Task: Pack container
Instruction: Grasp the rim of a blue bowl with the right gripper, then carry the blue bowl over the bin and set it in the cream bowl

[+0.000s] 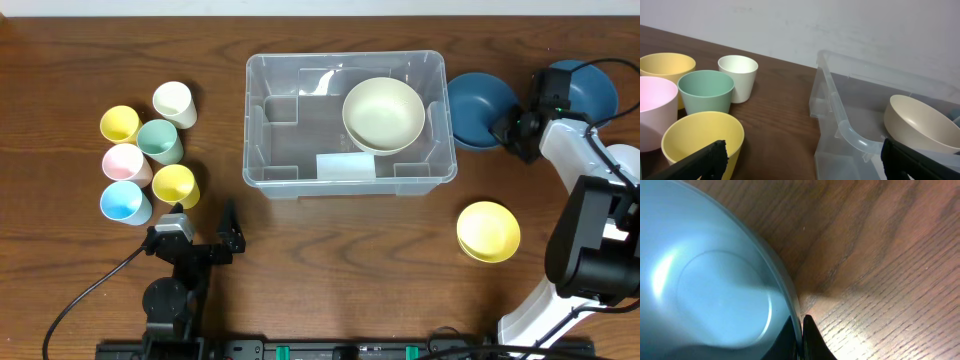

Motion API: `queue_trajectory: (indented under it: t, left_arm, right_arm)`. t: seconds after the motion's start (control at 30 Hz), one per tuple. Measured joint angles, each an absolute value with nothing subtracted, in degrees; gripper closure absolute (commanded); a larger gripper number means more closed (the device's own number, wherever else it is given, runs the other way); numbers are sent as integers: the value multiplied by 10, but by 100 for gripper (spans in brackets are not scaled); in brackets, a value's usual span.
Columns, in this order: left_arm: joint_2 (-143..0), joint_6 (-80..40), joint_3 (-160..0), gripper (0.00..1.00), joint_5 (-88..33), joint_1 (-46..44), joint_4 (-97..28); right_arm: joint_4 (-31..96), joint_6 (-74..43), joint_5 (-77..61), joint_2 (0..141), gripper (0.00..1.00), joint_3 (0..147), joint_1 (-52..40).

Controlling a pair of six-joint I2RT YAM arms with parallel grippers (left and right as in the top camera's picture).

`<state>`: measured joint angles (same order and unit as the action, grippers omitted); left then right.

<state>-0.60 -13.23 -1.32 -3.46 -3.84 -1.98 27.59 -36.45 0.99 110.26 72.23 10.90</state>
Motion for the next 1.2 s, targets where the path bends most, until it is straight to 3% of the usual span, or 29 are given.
queue_trajectory:
  t: [0.37, 0.73, 0.97, 1.2]
  left_arm:
    - [-6, -132, -13, 2, -35, -38, -20]
    - [-6, -132, -13, 2, -35, -38, -20]
    - [-6, -132, -13, 2, -35, -38, -20]
    - [-6, -133, -13, 2, -35, -38, -20]
  right_arm:
    - [296, -305, -27, 1071, 99, 726, 163]
    - [312, -243, -68, 797, 99, 757, 146]
    - [314, -228, -93, 723, 99, 760, 50]
    - [307, -223, -55, 809, 99, 760, -69]
